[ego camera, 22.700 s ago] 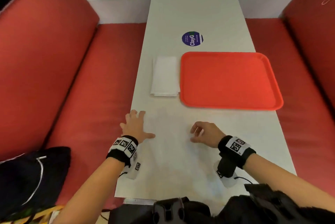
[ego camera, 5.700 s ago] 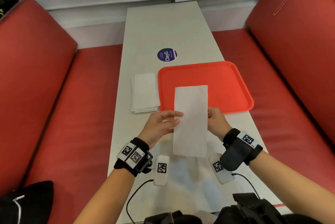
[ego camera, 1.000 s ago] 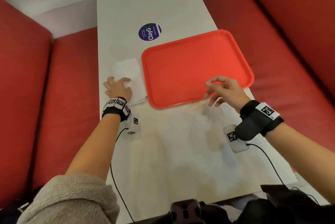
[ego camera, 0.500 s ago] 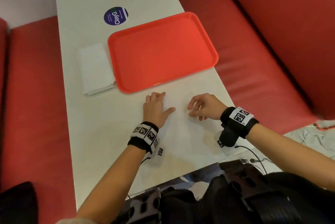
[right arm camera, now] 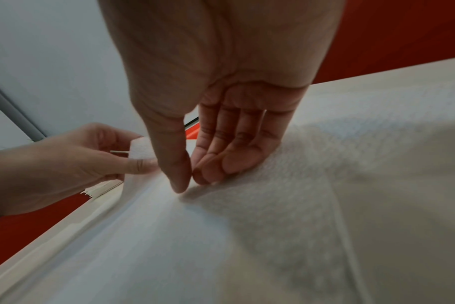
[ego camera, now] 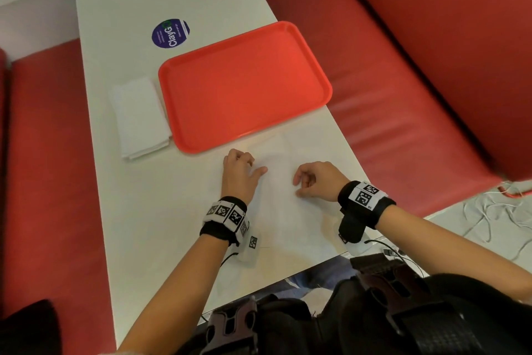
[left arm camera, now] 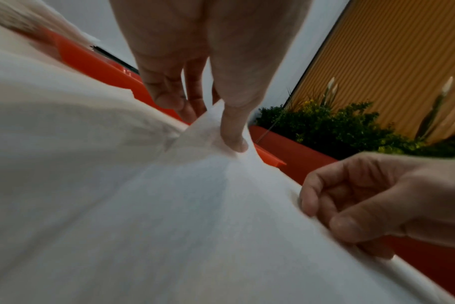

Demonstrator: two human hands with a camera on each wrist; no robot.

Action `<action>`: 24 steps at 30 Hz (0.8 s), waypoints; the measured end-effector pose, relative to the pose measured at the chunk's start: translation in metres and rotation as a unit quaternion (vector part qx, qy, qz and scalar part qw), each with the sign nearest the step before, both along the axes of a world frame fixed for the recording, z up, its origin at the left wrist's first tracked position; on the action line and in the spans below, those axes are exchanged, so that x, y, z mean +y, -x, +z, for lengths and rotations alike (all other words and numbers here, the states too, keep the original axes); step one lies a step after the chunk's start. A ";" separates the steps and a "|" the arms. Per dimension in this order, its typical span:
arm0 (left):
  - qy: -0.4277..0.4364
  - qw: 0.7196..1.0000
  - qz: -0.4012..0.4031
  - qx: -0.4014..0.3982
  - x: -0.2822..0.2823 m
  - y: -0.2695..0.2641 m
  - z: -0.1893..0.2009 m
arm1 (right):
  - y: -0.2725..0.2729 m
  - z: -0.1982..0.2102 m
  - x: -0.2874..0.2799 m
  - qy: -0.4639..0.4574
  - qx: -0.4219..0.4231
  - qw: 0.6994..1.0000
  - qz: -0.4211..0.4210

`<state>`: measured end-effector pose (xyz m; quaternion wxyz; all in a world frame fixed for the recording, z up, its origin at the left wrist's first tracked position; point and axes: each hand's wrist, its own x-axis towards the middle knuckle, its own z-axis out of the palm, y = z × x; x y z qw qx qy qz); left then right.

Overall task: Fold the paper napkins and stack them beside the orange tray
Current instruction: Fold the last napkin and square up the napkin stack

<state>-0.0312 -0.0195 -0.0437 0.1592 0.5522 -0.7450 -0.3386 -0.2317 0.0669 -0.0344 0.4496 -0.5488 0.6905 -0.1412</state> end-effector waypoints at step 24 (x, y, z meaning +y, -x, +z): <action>-0.063 0.876 0.203 0.433 -0.031 -0.011 0.108 | -0.020 0.136 -0.079 0.268 -0.176 0.944 -0.077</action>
